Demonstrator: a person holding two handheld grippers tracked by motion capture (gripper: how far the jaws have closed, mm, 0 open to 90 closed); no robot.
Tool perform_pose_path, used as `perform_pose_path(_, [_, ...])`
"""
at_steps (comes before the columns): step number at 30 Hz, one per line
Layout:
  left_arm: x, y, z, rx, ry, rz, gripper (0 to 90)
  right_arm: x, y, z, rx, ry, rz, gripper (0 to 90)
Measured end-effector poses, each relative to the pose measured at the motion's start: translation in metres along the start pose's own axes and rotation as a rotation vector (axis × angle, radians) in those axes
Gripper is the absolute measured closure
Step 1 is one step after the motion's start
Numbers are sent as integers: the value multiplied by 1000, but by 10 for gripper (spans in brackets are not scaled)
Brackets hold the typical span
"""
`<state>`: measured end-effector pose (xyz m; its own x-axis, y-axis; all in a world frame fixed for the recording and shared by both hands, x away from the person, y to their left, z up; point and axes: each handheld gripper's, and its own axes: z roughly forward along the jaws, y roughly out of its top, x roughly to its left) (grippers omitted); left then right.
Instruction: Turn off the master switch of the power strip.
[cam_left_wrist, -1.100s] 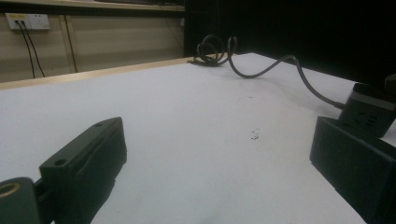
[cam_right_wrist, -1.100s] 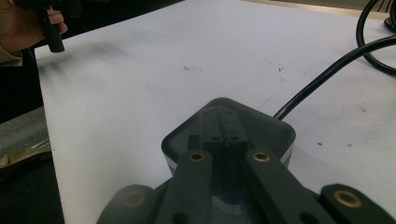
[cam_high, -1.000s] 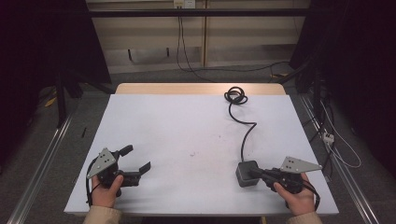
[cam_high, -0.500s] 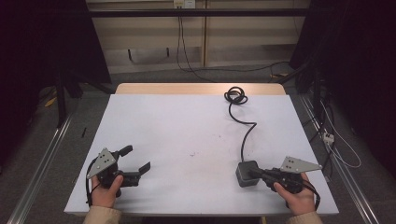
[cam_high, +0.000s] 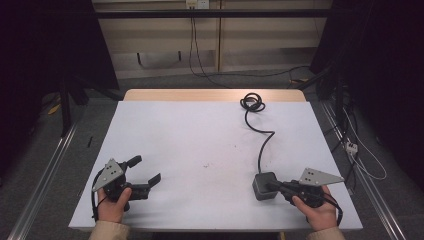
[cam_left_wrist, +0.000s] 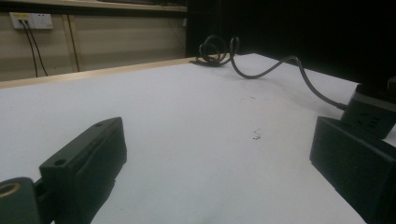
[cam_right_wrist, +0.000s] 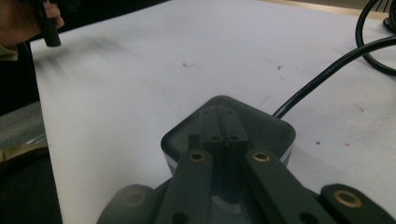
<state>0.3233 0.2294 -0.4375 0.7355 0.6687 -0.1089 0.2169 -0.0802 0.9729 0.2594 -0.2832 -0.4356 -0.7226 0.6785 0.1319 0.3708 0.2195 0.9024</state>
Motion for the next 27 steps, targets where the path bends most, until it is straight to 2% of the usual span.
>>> perform_pose_path(11, [0, 0, 0, -1, 2, -1, 37, -1, 0, 0, -4, 4, 8, 900])
perform_pose_path(27, [1, 1, 0, -3, 1, -1, 36, 2, 1, 0, 2, -10, -18, 900])
